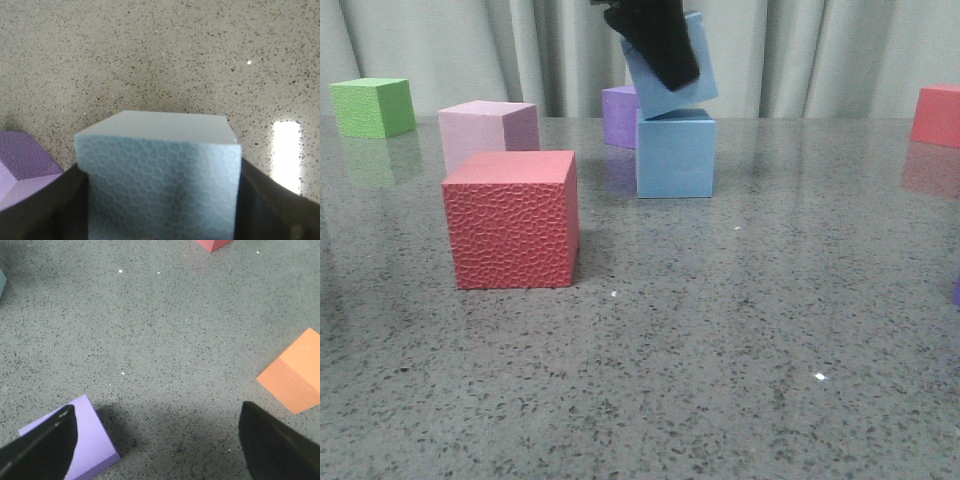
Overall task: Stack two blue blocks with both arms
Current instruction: 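Lower the held cube onto the placed cube and align its edges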
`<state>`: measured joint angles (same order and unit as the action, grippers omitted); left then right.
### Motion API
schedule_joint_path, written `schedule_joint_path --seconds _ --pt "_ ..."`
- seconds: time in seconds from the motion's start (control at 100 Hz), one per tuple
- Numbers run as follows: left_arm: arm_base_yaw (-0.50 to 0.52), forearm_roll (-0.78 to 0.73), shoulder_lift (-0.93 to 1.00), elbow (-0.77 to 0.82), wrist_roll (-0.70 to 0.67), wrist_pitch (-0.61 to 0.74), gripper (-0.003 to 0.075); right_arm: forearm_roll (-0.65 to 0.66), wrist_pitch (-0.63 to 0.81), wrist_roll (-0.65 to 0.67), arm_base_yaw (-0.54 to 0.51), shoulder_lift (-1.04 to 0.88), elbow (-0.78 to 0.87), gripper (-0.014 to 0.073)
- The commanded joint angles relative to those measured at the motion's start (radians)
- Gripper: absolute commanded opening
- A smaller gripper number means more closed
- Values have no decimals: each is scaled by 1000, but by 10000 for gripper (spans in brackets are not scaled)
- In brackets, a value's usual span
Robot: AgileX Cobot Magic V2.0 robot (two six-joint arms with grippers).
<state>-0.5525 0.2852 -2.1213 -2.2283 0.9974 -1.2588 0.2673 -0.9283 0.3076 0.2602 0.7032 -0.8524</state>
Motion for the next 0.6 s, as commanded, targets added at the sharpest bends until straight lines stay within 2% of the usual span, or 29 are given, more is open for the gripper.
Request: schedule_joint_path --seconds 0.0,0.59 --pt "-7 37 57 -32 -4 -20 274 24 63 -8 -8 -2 -24 644" --pt "-7 28 57 -32 -4 -20 274 30 63 -8 -8 -2 -24 644"
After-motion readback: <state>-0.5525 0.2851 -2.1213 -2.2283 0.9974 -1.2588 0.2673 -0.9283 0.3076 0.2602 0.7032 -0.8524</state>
